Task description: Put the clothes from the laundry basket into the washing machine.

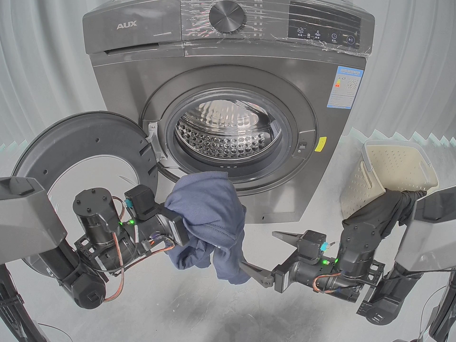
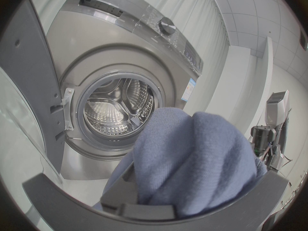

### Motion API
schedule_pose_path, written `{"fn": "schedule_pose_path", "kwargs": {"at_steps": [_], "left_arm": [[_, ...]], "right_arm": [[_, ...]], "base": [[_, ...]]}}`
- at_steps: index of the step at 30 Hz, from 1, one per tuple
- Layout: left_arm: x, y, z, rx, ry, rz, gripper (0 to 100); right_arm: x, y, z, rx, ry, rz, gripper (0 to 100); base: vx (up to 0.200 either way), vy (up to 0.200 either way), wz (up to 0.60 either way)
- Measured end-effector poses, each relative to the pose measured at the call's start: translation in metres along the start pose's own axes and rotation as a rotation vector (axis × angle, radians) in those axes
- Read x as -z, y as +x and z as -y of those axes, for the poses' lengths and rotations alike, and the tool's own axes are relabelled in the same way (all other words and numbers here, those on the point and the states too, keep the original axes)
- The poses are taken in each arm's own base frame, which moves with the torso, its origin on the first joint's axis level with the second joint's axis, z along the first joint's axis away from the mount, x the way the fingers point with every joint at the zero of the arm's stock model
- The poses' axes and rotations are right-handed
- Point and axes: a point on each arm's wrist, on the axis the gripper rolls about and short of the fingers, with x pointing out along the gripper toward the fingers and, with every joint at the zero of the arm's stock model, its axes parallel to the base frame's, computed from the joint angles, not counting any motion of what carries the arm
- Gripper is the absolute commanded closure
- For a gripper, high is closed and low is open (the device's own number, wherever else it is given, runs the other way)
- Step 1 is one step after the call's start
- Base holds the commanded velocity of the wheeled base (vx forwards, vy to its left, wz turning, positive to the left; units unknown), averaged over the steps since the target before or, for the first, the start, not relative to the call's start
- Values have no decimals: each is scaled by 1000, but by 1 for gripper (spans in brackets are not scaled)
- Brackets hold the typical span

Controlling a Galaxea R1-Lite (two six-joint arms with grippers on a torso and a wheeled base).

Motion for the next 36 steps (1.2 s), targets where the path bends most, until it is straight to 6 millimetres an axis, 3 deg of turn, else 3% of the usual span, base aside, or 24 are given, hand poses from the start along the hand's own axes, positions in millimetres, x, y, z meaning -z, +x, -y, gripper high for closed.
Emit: {"fn": "schedule_pose_path", "kwargs": {"at_steps": [9, 16, 23, 32, 36], "left_arm": [[-12, -20, 9, 12, 39, 16, 100], [-11, -32, 10, -24, 123, 4, 100], [-13, -35, 13, -23, 122, 8, 100], [-7, -32, 13, -34, 122, -11, 100], [-3, -31, 15, -28, 120, -25, 100]], "right_arm": [[-26, -17, 25, 219, 90, 114, 0], [-32, -19, 44, 284, 105, 147, 0], [-32, -17, 45, 286, 109, 146, 0], [-30, -16, 44, 283, 109, 139, 0], [-29, -15, 44, 281, 109, 135, 0]], "base": [[0, 0, 0], [0, 0, 0], [171, 86, 0], [0, 0, 0], [200, 0, 0]]}}
